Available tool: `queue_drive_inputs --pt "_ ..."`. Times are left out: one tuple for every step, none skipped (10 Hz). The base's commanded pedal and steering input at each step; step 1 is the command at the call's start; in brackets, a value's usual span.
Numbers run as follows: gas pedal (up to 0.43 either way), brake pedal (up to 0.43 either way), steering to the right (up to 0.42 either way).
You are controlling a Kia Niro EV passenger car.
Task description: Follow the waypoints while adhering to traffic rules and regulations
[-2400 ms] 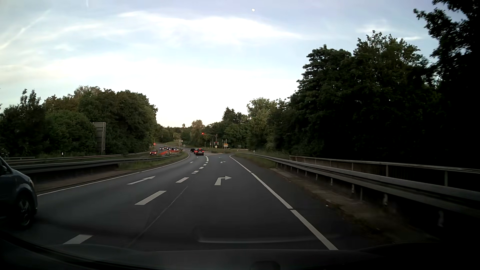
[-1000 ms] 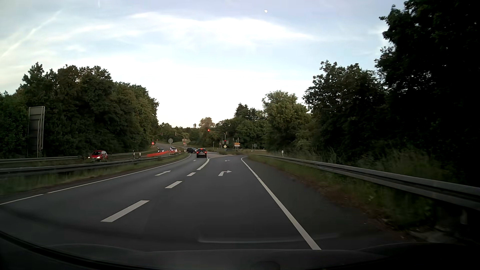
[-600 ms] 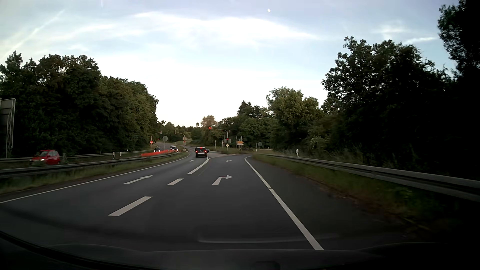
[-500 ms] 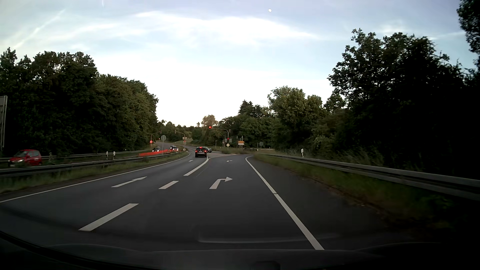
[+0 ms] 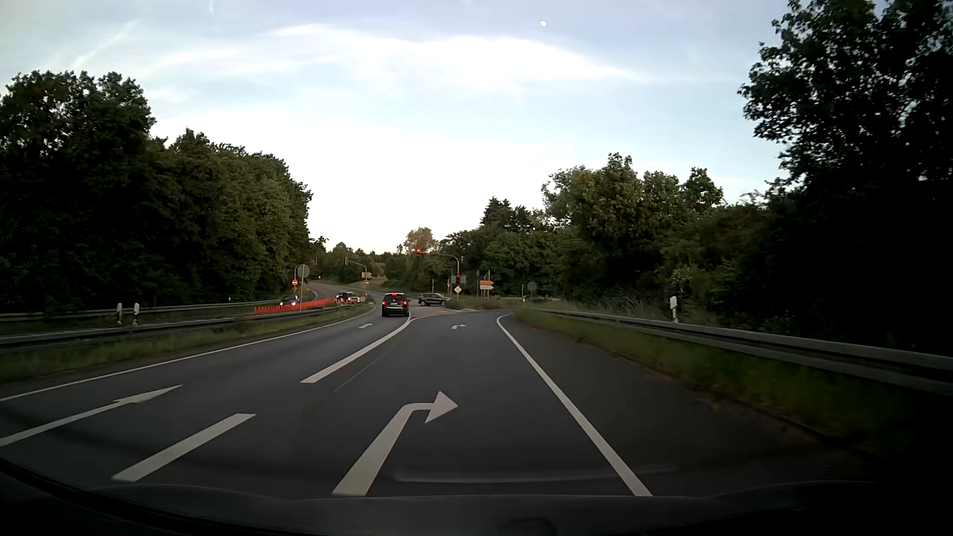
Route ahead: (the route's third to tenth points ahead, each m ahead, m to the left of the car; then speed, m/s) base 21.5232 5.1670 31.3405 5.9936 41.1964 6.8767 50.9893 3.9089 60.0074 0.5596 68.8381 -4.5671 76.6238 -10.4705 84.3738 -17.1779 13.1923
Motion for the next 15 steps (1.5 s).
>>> queue_drive_inputs --pt "0.000 0.195 -0.007" --pt "0.000 0.201 -0.006" --pt "0.000 0.201 -0.006" --pt "0.000 0.201 -0.006" --pt "0.000 0.201 -0.006" --pt "0.000 0.207 -0.006" --pt "0.000 0.207 -0.006" --pt "0.000 0.207 -0.006" --pt "0.000 0.207 -0.006" --pt "0.000 0.207 -0.006" --pt "0.000 0.207 -0.006" --pt "0.000 0.207 -0.006" --pt "0.000 0.201 -0.006" --pt "0.000 0.195 -0.006" --pt "0.000 0.195 -0.006"
